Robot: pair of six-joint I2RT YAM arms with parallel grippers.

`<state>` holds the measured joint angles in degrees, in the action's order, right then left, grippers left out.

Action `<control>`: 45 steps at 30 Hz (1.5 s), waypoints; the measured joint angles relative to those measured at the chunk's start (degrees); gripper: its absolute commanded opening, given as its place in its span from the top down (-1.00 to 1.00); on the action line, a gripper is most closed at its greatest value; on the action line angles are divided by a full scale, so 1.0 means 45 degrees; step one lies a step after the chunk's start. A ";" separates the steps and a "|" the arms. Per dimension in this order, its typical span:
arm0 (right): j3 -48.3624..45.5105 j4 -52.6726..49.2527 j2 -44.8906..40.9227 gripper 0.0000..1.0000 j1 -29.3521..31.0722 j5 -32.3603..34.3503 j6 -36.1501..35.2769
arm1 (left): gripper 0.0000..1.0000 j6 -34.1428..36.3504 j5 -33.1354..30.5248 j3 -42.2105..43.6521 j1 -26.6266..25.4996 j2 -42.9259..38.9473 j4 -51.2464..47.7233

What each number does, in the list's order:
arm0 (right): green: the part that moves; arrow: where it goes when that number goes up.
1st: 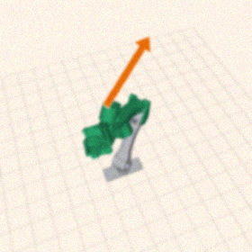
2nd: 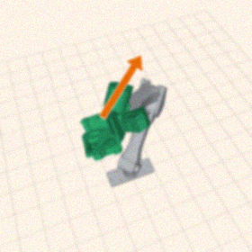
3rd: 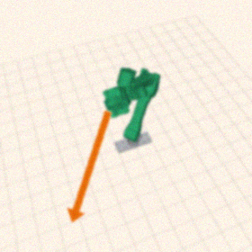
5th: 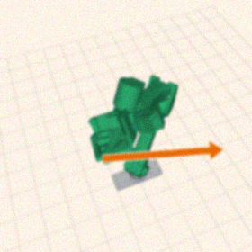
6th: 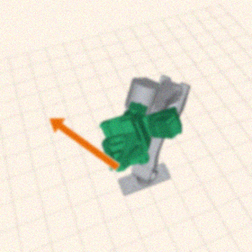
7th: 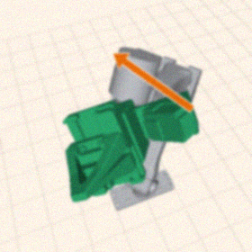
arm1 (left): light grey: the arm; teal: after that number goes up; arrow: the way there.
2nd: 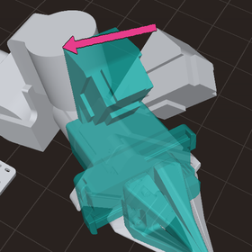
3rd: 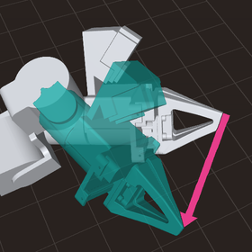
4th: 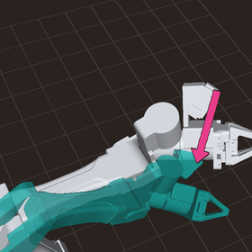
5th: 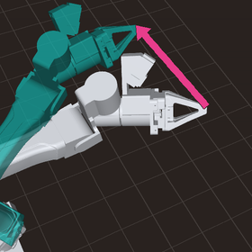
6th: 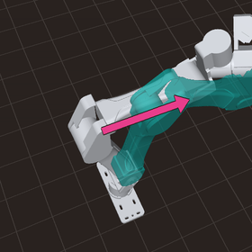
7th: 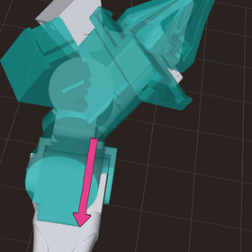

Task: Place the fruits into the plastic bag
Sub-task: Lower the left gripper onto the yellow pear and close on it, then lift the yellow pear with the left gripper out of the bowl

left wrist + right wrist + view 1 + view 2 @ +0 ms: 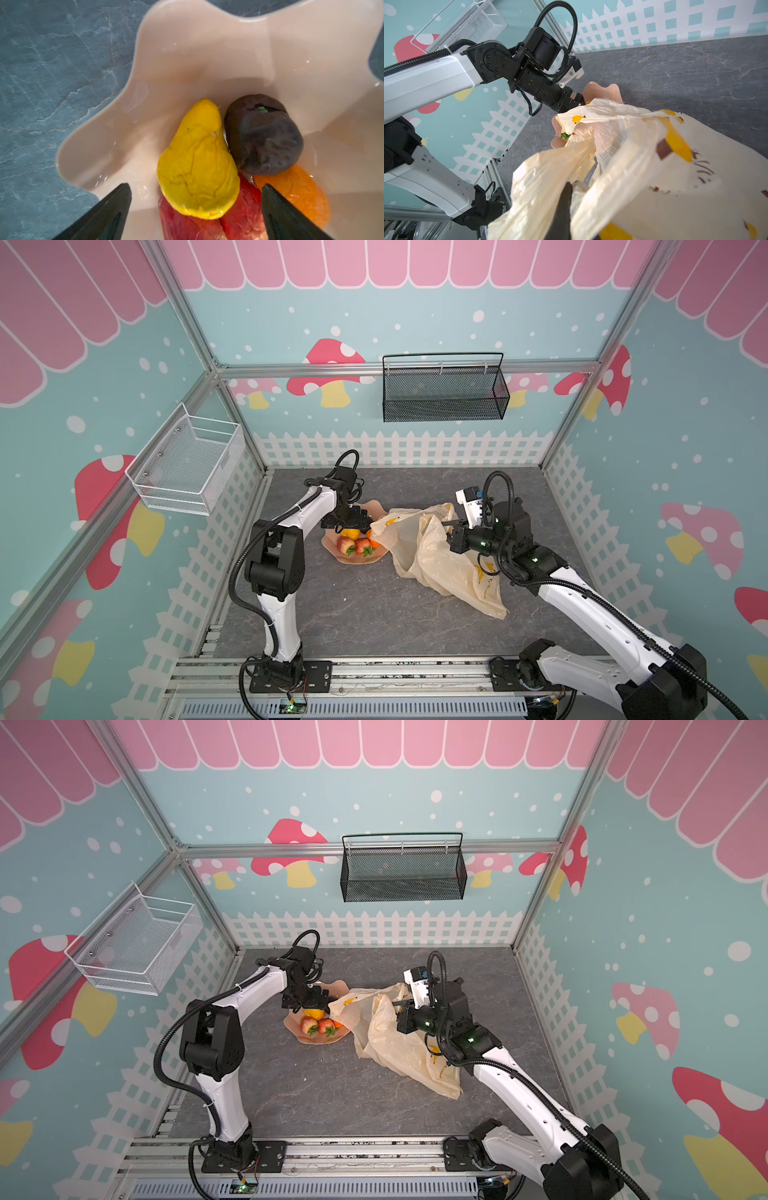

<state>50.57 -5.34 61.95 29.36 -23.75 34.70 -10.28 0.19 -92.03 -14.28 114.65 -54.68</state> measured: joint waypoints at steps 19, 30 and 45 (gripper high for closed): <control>0.0019 -0.0199 -0.0131 1.00 0.0000 0.0058 -0.0136 | -0.60 -0.0155 -0.0044 0.0000 0.0000 0.0665 0.0083; 0.0019 -0.0243 -0.0267 1.00 -0.0005 0.0102 -0.0136 | -0.38 -0.0257 -0.0039 0.0000 0.0000 0.0617 0.0170; 0.0019 -0.0253 -0.0316 1.00 0.0000 0.0102 -0.0131 | -0.30 -0.0287 0.0015 -0.1030 0.0194 -0.1957 -0.0131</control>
<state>50.65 -6.48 60.53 29.36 -23.29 34.11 -11.57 0.25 -96.66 -13.41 105.84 -55.27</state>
